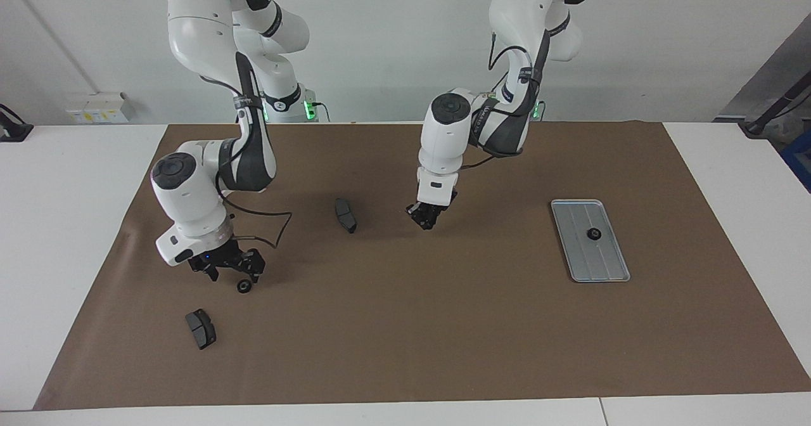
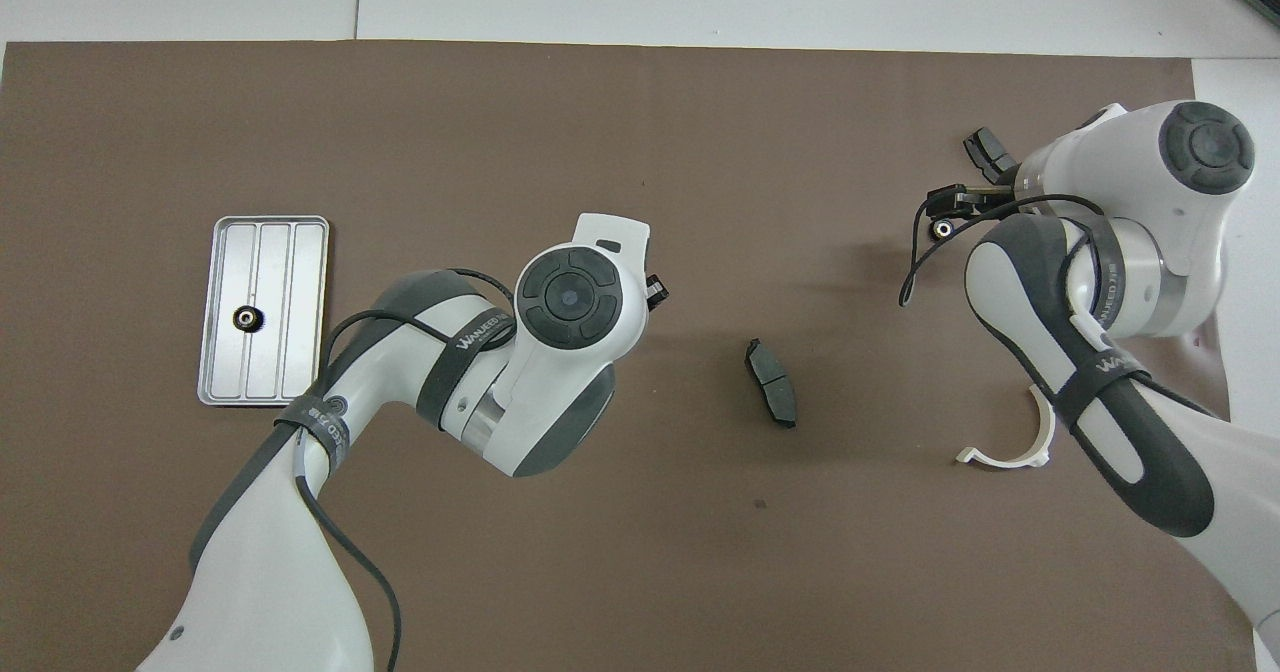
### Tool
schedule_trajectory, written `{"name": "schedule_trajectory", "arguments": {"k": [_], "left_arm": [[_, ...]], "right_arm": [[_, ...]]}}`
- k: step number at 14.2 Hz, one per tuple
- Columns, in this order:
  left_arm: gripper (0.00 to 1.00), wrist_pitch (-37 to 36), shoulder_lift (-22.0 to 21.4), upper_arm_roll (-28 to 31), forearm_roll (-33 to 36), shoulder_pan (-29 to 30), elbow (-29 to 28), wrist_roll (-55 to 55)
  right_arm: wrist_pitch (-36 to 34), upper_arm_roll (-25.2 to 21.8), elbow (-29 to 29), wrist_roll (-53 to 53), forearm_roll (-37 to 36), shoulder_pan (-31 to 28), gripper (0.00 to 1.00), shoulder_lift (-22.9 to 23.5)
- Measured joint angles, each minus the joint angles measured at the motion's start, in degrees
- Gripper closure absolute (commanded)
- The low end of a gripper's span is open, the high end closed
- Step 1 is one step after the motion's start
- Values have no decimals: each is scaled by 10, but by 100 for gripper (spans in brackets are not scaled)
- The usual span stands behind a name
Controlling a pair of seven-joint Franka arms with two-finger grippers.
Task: Place bearing gear from tray to pile
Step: 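Carry the second gear mid-table and release it with the left gripper, then move the right gripper to the gear while the left gripper returns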
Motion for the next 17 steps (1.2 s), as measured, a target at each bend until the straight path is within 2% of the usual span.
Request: {"name": "schedule_trajectory", "arguments": {"k": [2, 3, 4, 6, 9, 13, 15, 17], "left_arm": [[6, 1, -1, 0, 0, -2, 0, -5], [3, 1, -2, 1, 0, -2, 0, -6], [4, 1, -3, 3, 0, -2, 0, -6], [15, 0, -6, 8, 0, 1, 1, -6], [17, -17, -22, 13, 0, 43, 1, 35], [20, -62, -37, 15, 0, 129, 1, 190], [24, -80, -38, 16, 0, 180, 1, 299], [25, -90, -38, 17, 0, 234, -1, 418]], "right_arm": [[-26, 1, 1, 0, 0, 1, 0, -26], [-38, 2, 1, 0, 0, 1, 0, -37], [-45, 3, 1, 1, 0, 1, 0, -44], [-54, 7, 1, 7, 1, 6, 0, -53], [-60, 10, 2, 67, 2, 59, 0, -54], [-60, 13, 2, 153, 2, 155, 0, -53], [-48, 14, 1, 217, 1, 208, 0, -44], [-20, 14, 1, 273, 1, 255, 0, -28]]}}
